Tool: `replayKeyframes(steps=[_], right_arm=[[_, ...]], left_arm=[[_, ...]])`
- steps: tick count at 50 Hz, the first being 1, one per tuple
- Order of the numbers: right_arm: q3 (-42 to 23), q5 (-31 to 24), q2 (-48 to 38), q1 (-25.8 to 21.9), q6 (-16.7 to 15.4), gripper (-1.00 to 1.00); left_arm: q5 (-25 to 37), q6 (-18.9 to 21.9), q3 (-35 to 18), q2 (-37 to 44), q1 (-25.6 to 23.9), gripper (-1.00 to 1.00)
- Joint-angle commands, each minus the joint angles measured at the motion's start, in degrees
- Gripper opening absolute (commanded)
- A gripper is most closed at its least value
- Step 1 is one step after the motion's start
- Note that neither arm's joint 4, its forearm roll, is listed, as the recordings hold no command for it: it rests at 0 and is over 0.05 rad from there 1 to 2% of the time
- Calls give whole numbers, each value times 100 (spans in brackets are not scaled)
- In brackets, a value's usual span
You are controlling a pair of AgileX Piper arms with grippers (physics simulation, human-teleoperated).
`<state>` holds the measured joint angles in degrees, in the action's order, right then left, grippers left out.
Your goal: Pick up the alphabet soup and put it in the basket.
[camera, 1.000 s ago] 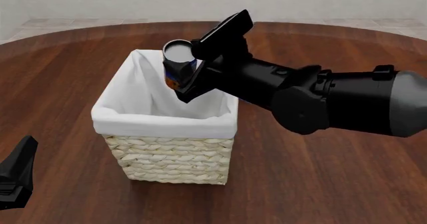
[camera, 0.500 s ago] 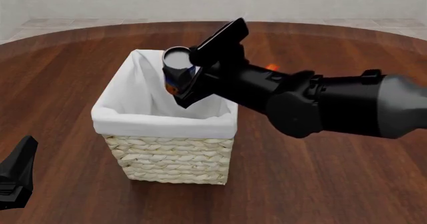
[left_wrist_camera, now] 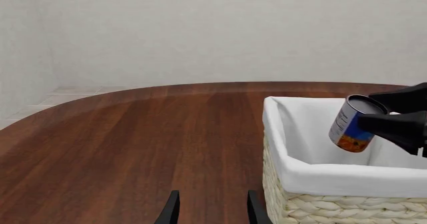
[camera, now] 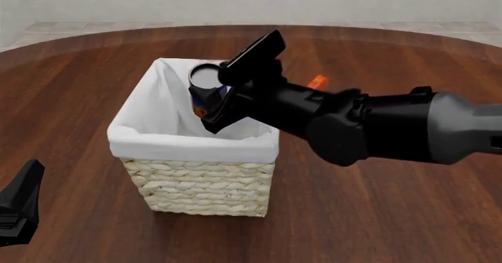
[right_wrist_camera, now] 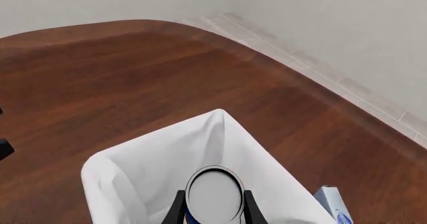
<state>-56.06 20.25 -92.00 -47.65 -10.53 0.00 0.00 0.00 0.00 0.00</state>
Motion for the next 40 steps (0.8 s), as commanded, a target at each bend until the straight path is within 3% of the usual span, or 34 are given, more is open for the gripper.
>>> replayKeyframes(steps=[1,40], right_arm=[[-37,48,-43,-3,106,-100],[-25,147,-262,46,146,-100]], left_arm=[[0,0,0,0,0,100],[0,0,0,0,0,100]])
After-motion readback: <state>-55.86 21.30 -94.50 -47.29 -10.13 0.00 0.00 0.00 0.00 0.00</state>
